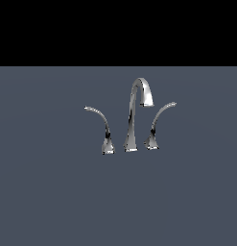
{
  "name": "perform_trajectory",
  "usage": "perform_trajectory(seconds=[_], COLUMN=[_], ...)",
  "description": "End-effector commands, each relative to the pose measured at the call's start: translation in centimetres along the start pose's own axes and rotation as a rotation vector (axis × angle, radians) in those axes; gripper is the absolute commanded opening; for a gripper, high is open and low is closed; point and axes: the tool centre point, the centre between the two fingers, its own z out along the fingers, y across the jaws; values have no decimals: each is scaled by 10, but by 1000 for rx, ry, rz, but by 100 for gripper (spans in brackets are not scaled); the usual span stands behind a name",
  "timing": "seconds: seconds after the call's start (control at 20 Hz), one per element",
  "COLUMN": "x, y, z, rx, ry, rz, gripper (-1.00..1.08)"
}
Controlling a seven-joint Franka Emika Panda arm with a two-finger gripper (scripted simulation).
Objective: Turn on the faucet by rotating a designated handle.
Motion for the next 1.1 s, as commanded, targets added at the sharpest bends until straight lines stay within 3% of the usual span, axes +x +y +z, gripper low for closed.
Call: perform_trajectory(seconds=[0.0,0.5,1.05], x=[0,19,83], y=[0,-3,-5], z=[0,15,63], rx=[0,1,4], ry=[0,4,17], rz=[0,71,311], gripper=[-100,-100,-100])
